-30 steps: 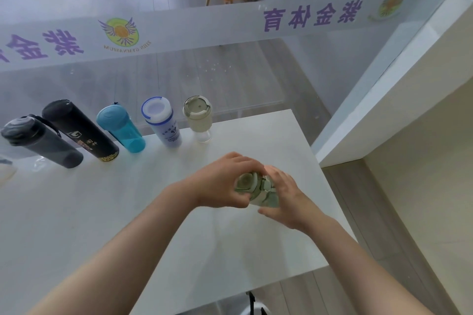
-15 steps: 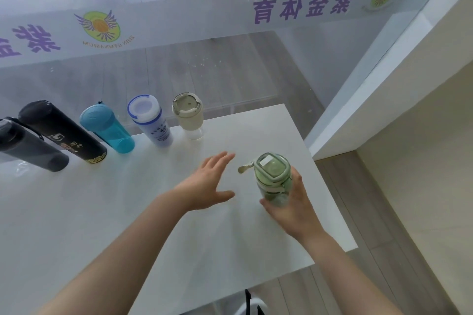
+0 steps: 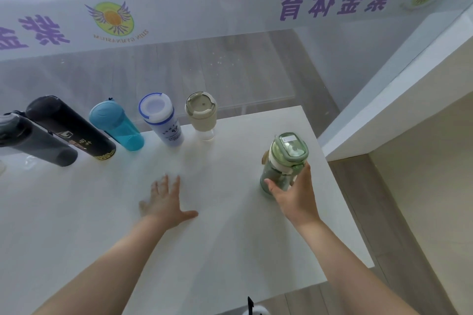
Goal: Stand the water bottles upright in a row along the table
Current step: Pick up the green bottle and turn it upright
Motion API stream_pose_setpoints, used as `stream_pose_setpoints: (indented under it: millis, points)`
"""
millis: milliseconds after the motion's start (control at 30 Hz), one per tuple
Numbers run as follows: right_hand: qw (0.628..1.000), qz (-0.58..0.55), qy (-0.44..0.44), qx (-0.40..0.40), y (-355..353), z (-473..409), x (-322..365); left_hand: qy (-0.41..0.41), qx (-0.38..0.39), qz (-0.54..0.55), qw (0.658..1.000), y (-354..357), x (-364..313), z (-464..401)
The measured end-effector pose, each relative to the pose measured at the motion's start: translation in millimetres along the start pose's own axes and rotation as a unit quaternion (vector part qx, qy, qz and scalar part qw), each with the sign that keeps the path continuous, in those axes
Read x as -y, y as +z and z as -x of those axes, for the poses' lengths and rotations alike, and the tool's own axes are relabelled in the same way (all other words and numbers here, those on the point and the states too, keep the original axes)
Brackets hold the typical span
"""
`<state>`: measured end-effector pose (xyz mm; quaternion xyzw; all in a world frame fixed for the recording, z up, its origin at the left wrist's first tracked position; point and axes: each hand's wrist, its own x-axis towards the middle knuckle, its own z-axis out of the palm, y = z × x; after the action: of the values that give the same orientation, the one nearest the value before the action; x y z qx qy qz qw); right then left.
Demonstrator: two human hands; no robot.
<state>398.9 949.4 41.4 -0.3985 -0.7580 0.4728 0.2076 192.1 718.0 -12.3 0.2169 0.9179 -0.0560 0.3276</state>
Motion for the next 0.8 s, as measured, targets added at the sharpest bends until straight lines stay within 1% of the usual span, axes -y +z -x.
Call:
stream_pose_setpoints:
  millis: [200,433,600,800]
  points:
    - [0.999,-0.008,-0.031,-0.015,39.7,-57.1,17.5,-0.001,0.035,-0.015,0.999,2.4,-2.3,-2.5]
    - [0.998,-0.019,-0.051,-0.01,72.6,-115.9,33.9,-0.012,0.045,-0.009,0.999,3.8,-2.7,-7.3]
    - [0.997,-0.022,-0.066,-0.013,88.6,-143.5,38.7,-0.012,0.063,0.002,0.998,2.5,-3.1,-9.1]
    - [0.997,-0.017,-0.072,-0.012,98.3,-162.3,43.5,-0.012,0.061,0.004,0.998,2.1,-3.1,-10.5]
